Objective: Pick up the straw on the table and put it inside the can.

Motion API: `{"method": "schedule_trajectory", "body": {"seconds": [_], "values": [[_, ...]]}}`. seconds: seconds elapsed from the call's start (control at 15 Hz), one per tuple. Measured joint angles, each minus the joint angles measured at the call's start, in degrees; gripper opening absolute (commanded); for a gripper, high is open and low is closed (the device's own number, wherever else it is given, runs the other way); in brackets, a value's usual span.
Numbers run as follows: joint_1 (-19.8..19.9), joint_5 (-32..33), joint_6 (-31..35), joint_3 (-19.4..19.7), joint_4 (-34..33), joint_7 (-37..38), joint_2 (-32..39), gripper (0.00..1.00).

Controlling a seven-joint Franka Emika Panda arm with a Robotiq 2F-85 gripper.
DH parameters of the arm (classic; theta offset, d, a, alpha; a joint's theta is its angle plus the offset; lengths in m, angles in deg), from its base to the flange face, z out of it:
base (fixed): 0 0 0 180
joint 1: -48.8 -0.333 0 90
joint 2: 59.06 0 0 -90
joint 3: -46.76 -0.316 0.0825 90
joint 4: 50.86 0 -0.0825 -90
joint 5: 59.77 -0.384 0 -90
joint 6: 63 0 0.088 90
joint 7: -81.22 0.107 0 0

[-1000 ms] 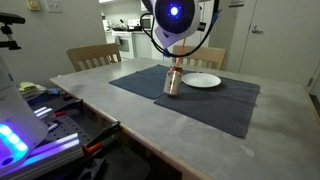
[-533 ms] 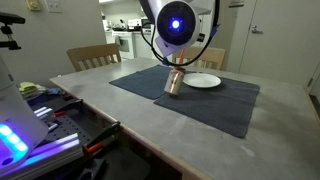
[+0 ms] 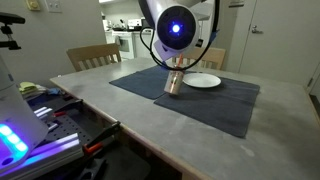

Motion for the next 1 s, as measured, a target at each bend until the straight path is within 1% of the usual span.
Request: {"method": "schedule_trajectory", "body": {"seconds": [0.53,1.0], "values": [[0.6,4.4,1.1,0.7,0.5,3.3,0.0,0.02],[0.8,5.0,1.0,1.4,2.0,3.3,0.0,0.02]]}}
